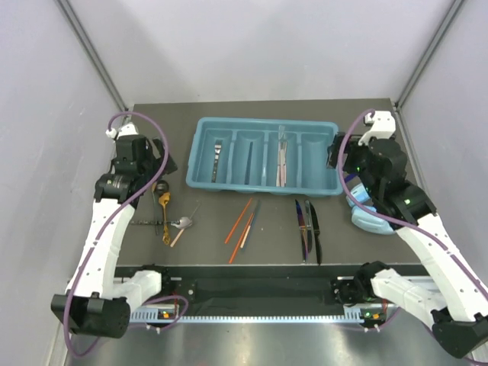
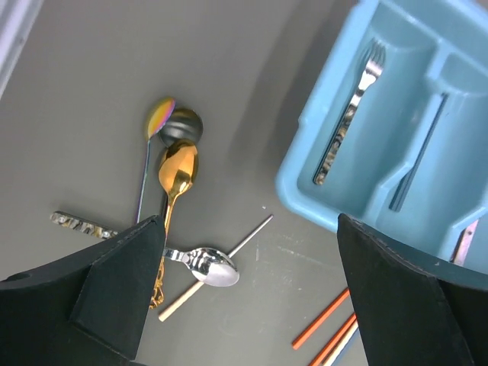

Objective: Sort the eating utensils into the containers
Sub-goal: Pick up the distractor from the center of the board.

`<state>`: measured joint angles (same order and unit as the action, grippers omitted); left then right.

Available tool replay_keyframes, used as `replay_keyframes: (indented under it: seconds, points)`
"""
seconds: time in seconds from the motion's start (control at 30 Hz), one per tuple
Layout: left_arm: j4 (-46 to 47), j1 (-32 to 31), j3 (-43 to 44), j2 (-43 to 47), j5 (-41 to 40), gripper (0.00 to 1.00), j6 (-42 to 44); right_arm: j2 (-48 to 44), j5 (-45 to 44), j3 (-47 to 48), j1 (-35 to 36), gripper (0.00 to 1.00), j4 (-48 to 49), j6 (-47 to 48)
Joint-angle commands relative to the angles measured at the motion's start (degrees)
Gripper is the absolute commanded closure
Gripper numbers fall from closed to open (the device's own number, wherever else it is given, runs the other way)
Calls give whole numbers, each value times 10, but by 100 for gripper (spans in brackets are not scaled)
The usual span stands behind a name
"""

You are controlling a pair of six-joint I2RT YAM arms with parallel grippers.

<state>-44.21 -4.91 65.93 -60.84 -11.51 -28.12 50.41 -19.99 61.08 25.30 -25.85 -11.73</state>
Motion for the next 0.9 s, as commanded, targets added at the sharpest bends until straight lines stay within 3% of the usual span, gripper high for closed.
replay_keyframes:
  seconds: [0.0,0.13,0.27,0.37,0.53,0.8,0.87]
  points:
    - [-3,1,17,32,-22,1,-1,25,-22,18,-4,0,-11,-12]
    - [-24,1,24,16,-54,1,4,39,-110,22,-6,0,-32,-24]
    - [-28,1,30,10,-62,1,3,47,-136,33,-38,0,-57,-43]
    - [-26,1,29,13,-58,1,7,49,-127,24,-88,0,-67,-67]
    - [-21,1,20,20,-46,1,12,70,-42,-15,-199,0,-78,-101]
    - [-7,1,-22,25,-4,1,-2,108,-45,-65,-249,0,-97,-184]
    - [-4,1,-31,27,-4,1,-1,97,-25,-99,-304,0,-84,-196]
